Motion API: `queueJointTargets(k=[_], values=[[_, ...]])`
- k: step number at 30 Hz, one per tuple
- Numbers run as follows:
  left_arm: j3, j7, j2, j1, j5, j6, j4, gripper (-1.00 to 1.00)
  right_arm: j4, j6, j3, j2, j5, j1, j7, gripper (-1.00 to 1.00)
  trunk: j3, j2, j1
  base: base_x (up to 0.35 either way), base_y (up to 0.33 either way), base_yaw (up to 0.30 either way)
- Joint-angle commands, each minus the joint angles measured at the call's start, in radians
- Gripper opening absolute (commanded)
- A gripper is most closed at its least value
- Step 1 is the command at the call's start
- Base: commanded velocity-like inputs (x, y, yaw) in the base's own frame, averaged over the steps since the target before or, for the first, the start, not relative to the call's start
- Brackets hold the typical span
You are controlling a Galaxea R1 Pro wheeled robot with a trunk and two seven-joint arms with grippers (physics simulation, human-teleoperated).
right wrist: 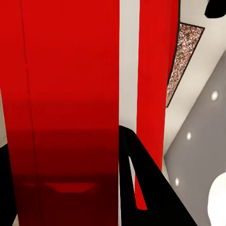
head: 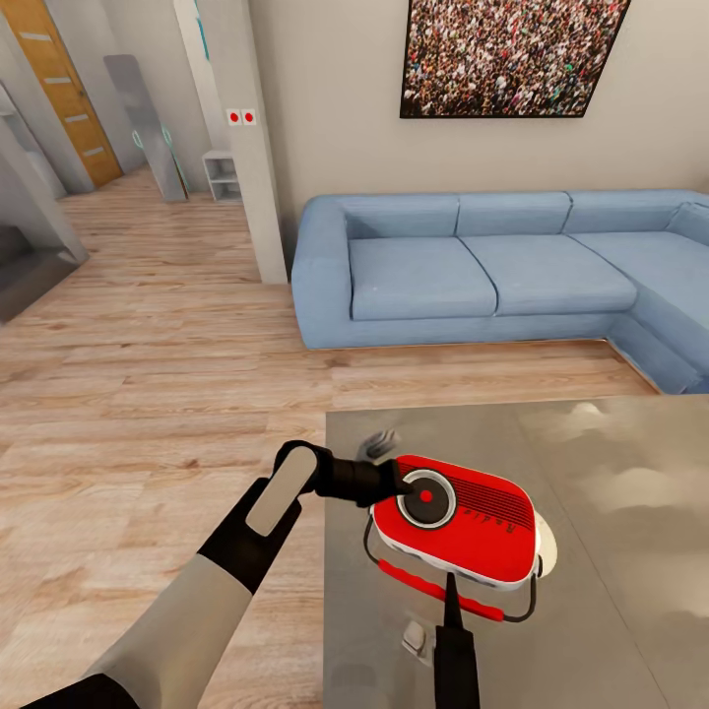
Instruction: Turn on the radio receiver that's on the table in the living room.
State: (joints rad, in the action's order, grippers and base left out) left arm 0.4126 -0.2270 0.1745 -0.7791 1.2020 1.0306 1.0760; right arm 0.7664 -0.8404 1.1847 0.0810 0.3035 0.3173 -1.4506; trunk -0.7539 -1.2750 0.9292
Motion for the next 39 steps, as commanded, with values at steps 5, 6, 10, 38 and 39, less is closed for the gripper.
queueJointTargets(k=[5,6,10,38,39], values=[[0.022,0.000,0.000,0.000,0.005,-0.001,-0.001,-1.00,0.001,-0.002,0.001,-0.001,0.005,0.000,0.000,-1.00,0.000,0.000,0.000,0.000,0.000,0.000],[0.023,0.000,0.000,0.000,0.005,-0.001,-0.001,-1.00,0.001,-0.002,0.001,-0.001,0.005,0.000,0.000,-1.00,0.000,0.000,0.000,0.000,0.000,0.000],[0.042,-0.001,0.000,0.001,0.021,-0.002,-0.001,-1.00,0.001,-0.002,0.001,-0.001,0.005,0.000,0.000,-1.00,0.000,0.000,0.000,0.000,0.000,0.000],[0.106,-0.021,0.000,-0.119,0.047,-0.062,-0.062,-1.00,0.001,-0.002,0.001,-0.001,0.005,0.000,0.001,-1.00,0.000,0.000,0.000,0.000,0.000,0.000],[0.106,-0.022,0.000,-0.125,0.056,-0.067,-0.078,-1.00,0.001,-0.002,0.001,-0.001,0.005,0.000,0.000,-1.00,0.000,0.000,0.000,0.000,0.000,0.000]])
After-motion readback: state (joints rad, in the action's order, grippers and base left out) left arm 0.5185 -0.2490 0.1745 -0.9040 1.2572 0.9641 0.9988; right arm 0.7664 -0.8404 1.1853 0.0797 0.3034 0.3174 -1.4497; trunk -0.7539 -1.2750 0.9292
